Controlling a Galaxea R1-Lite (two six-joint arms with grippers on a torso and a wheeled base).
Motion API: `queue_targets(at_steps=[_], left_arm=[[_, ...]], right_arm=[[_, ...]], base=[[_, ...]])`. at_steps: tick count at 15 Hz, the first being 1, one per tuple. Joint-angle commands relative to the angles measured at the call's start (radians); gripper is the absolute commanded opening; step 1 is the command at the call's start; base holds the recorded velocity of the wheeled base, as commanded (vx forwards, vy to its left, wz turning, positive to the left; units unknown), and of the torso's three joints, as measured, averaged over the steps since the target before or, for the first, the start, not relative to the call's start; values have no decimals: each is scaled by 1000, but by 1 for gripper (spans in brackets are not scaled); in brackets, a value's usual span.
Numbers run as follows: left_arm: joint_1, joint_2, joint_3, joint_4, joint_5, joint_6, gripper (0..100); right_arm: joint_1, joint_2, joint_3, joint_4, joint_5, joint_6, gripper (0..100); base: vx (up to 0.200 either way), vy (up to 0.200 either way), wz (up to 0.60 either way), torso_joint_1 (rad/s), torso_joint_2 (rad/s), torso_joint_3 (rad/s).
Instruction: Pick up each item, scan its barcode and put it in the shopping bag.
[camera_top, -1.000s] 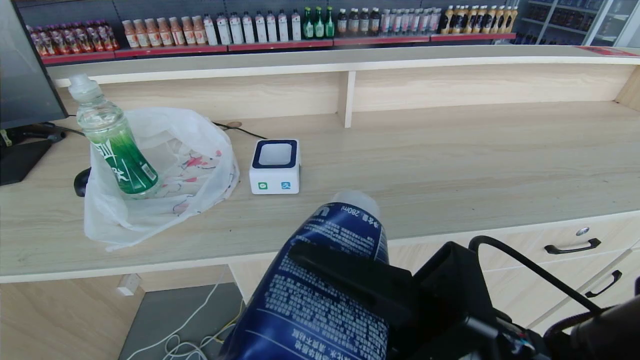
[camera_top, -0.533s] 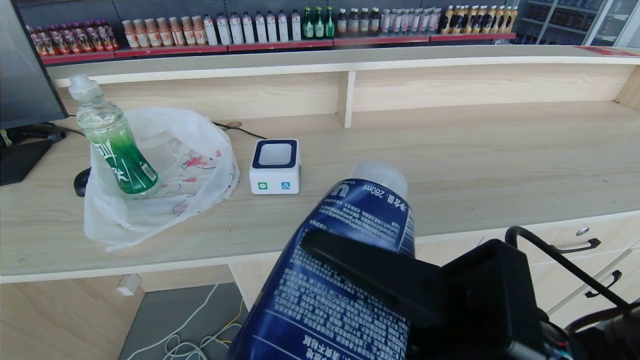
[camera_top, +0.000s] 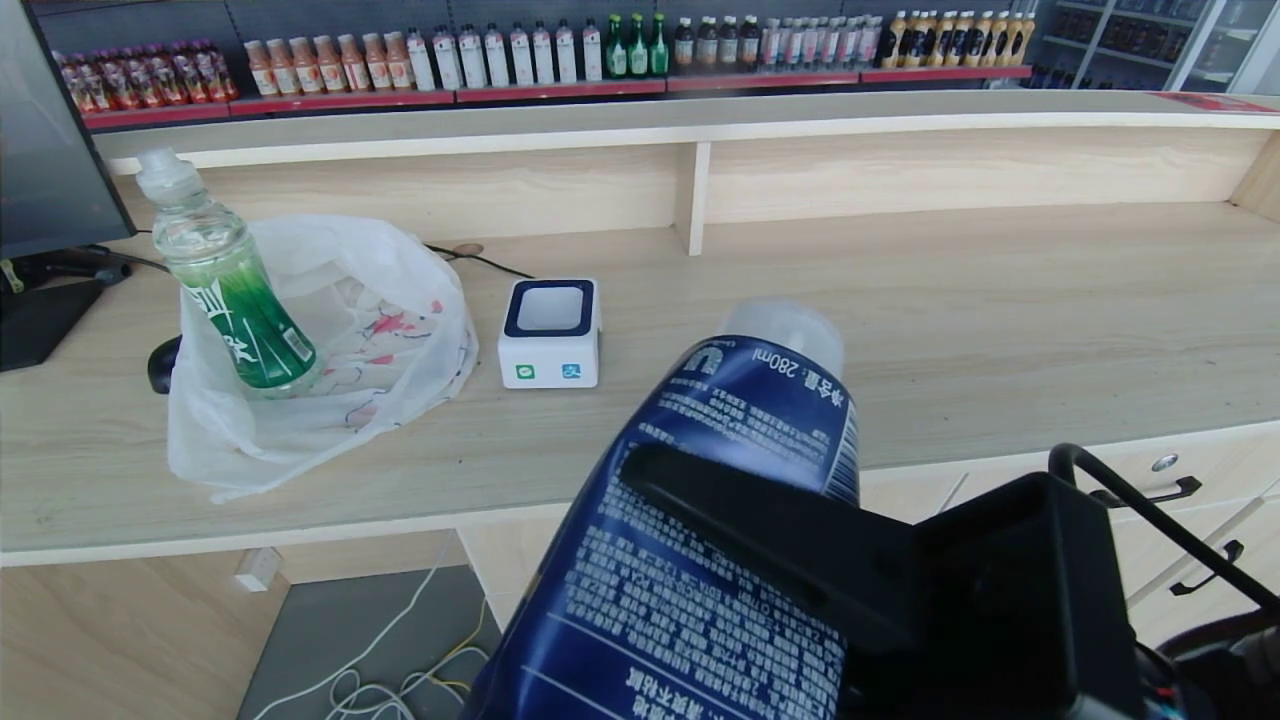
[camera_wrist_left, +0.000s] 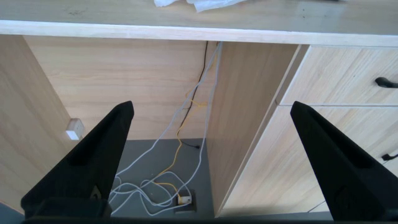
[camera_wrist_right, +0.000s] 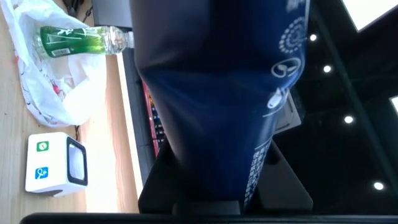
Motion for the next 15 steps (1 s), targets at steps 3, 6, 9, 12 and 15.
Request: queue_targets(at_steps=[3, 6, 9, 12, 15], left_arm=[[0, 0, 0, 0, 1, -1, 100], [0, 0, 0, 0, 1, -1, 100], [0, 0, 0, 0, 1, -1, 100], [0, 0, 0, 0, 1, -1, 100], [0, 0, 0, 0, 1, -1, 100]], right_arm=[[0, -2, -3, -1, 0, -2, 0], [2, -2, -2, -1, 3, -5, 0], [11, -2, -3, -1, 17, -13, 0], [11, -2, -3, -1, 17, -12, 0], [11, -2, -2, -1, 17, -7, 0]], base=[[0, 0, 0, 0, 0, 0], [0, 0, 0, 0, 0, 0], [0, 0, 0, 0, 0, 0], [0, 0, 0, 0, 0, 0], [0, 0, 0, 0, 0, 0]])
